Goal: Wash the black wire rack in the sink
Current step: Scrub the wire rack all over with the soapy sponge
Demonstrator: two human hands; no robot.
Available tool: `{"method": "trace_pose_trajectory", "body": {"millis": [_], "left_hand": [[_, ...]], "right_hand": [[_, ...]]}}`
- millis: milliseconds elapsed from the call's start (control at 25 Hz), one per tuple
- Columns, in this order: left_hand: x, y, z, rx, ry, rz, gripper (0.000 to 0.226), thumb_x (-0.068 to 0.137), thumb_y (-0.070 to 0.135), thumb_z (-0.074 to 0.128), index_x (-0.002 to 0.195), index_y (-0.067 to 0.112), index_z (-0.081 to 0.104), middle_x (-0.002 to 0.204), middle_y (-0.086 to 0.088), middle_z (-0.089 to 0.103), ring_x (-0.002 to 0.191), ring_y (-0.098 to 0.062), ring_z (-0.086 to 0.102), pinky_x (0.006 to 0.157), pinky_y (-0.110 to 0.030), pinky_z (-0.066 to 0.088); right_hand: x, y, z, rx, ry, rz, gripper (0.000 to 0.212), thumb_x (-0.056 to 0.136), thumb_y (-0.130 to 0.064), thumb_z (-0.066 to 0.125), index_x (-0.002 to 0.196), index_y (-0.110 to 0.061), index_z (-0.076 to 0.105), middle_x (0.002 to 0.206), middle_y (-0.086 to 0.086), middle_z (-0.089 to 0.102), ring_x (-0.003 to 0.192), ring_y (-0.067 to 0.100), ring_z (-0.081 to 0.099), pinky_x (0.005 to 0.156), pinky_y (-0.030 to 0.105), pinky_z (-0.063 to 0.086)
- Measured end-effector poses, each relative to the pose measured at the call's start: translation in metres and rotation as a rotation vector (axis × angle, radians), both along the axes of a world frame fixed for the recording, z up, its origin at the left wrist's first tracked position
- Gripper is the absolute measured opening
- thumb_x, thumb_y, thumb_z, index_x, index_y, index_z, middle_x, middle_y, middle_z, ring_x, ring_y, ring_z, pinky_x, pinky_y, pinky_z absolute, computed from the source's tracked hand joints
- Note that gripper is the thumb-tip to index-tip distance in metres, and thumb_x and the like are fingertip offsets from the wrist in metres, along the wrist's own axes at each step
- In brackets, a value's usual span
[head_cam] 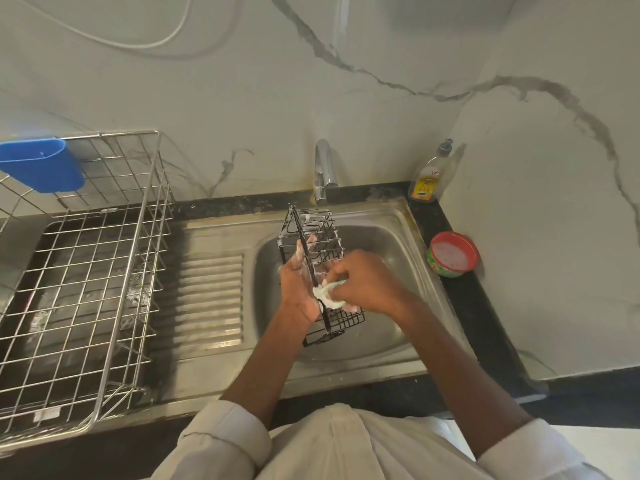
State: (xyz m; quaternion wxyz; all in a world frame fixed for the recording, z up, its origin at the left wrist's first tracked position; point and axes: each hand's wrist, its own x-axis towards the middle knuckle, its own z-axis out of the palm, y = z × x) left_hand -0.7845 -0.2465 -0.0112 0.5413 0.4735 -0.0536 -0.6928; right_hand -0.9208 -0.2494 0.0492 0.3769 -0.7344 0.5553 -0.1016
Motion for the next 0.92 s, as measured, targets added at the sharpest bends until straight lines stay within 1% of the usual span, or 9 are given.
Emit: {"method": "trace_pose_trajectory", "body": {"millis": [160,240,360,440,520,600,680,800,920], "left_hand": [[-0.008,0.004,0.001,0.081,-0.089,-0.077,0.048,0.109,0.048,0.037,0.100,0.016,0.070,0.067,-0.002,0.070,0.052,-0.016,0.062,0.055,-0.028,0.044],[-0.008,0.005,-0.001,0.103,-0.084,-0.055,0.045,0.109,0.041,0.035,0.101,0.014,0.070,0.068,-0.004,0.072,0.054,-0.017,0.065,0.054,-0.027,0.050],[-0.002,0.004,0.004,0.082,-0.015,0.001,0.037,0.110,0.041,0.039,0.116,0.016,0.065,0.083,-0.010,0.075,0.066,-0.025,0.071,0.057,-0.035,0.060],[-0.002,0.003,0.005,0.099,-0.096,-0.047,0.045,0.110,0.047,0.035,0.105,0.017,0.067,0.080,-0.007,0.072,0.067,-0.023,0.065,0.060,-0.030,0.051],[-0.007,0.003,0.004,0.100,-0.141,-0.079,0.052,0.110,0.051,0.034,0.096,0.014,0.069,0.066,-0.004,0.070,0.056,-0.018,0.062,0.053,-0.024,0.047],[-0.011,0.003,0.005,0.096,-0.115,-0.057,0.050,0.109,0.048,0.039,0.096,0.012,0.070,0.065,-0.004,0.070,0.050,-0.017,0.064,0.044,-0.020,0.048],[-0.009,0.000,0.002,0.075,-0.103,-0.027,0.046,0.108,0.046,0.041,0.096,0.014,0.071,0.067,-0.005,0.072,0.052,-0.019,0.065,0.043,-0.019,0.047],[-0.013,0.000,0.002,0.033,-0.139,-0.097,0.051,0.108,0.052,0.039,0.096,0.012,0.069,0.064,-0.004,0.065,0.050,-0.018,0.051,0.042,-0.022,0.038],[-0.020,-0.002,0.003,0.015,-0.158,-0.137,0.054,0.110,0.049,0.036,0.093,0.016,0.074,0.066,-0.002,0.062,0.047,-0.015,0.054,0.042,-0.020,0.039]], "right_hand": [[0.025,-0.010,-0.004,-0.200,-0.236,-0.333,0.024,0.084,-0.007,0.074,0.105,-0.019,0.080,0.097,-0.006,0.078,0.062,-0.002,0.068,0.054,0.019,0.056],[0.025,-0.006,-0.005,-0.199,-0.235,-0.288,0.024,0.085,-0.009,0.074,0.104,-0.021,0.081,0.096,-0.005,0.078,0.067,0.002,0.070,0.058,0.023,0.059],[0.008,0.005,-0.009,-0.017,-0.063,-0.047,0.023,0.083,-0.007,0.079,0.103,-0.019,0.081,0.097,0.001,0.079,0.067,0.007,0.071,0.057,0.019,0.055],[0.005,-0.001,-0.013,-0.159,0.039,-0.135,0.025,0.084,-0.009,0.078,0.105,-0.021,0.081,0.101,-0.002,0.079,0.069,0.002,0.067,0.056,0.013,0.049],[0.013,-0.004,-0.009,-0.240,-0.050,-0.241,0.023,0.087,-0.011,0.076,0.107,-0.022,0.080,0.098,-0.006,0.077,0.066,-0.002,0.063,0.052,0.008,0.044],[0.017,-0.001,-0.008,-0.193,-0.171,-0.173,0.022,0.084,-0.010,0.077,0.101,-0.022,0.081,0.091,-0.008,0.075,0.066,0.001,0.066,0.054,0.014,0.049],[0.014,0.003,-0.008,-0.150,-0.118,-0.120,0.022,0.082,-0.010,0.078,0.098,-0.023,0.082,0.088,-0.008,0.076,0.065,0.001,0.068,0.054,0.016,0.051],[0.015,-0.013,-0.012,-0.228,-0.139,-0.307,0.021,0.088,-0.011,0.075,0.107,-0.020,0.079,0.096,-0.006,0.077,0.068,-0.001,0.066,0.057,0.014,0.053],[0.028,-0.031,-0.011,-0.414,-0.161,-0.411,0.022,0.089,-0.012,0.073,0.108,-0.022,0.079,0.103,-0.008,0.075,0.073,-0.004,0.061,0.067,0.007,0.045]]}}
